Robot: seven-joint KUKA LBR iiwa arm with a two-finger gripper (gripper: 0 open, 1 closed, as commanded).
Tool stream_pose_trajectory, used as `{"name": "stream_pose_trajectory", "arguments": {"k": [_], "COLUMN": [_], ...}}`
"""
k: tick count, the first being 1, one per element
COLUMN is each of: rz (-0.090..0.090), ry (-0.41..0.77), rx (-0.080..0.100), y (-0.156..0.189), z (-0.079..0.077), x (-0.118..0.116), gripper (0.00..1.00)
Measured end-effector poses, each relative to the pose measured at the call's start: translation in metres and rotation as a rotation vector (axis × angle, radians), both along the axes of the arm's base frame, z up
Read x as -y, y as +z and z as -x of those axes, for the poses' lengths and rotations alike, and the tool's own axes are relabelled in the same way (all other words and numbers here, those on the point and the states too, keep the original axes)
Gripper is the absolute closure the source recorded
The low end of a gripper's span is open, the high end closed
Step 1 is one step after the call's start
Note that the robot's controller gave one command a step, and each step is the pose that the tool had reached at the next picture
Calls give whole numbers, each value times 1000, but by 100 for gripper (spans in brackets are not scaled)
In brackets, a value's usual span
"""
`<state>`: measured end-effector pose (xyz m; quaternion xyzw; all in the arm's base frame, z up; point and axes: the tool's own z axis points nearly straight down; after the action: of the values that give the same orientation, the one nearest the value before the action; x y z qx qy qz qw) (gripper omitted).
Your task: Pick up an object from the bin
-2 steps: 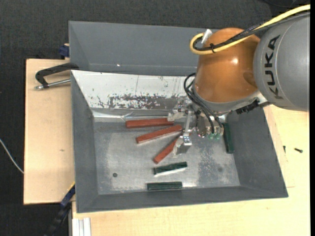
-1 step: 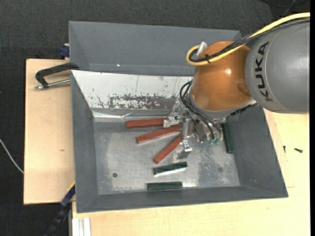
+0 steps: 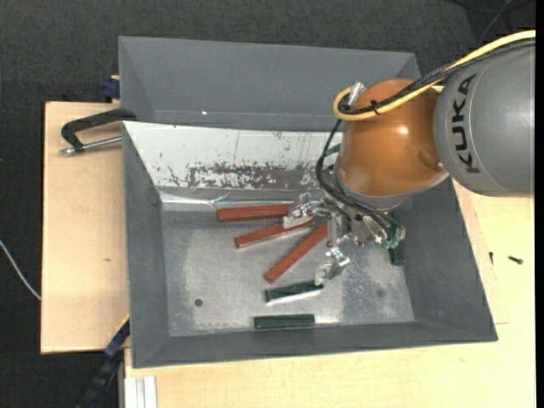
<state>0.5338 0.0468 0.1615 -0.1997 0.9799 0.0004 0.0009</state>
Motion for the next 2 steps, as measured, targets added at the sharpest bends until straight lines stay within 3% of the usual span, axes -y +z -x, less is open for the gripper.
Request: {"name": "stream_pose_trajectory", "arguments": {"k": [1, 2], "rz": [1, 3], "ry": [133, 386], "rx": [-1, -21], "y": [-25, -84], "z": [-6, -13], "x": [1, -3], "gripper": [0, 0]}}
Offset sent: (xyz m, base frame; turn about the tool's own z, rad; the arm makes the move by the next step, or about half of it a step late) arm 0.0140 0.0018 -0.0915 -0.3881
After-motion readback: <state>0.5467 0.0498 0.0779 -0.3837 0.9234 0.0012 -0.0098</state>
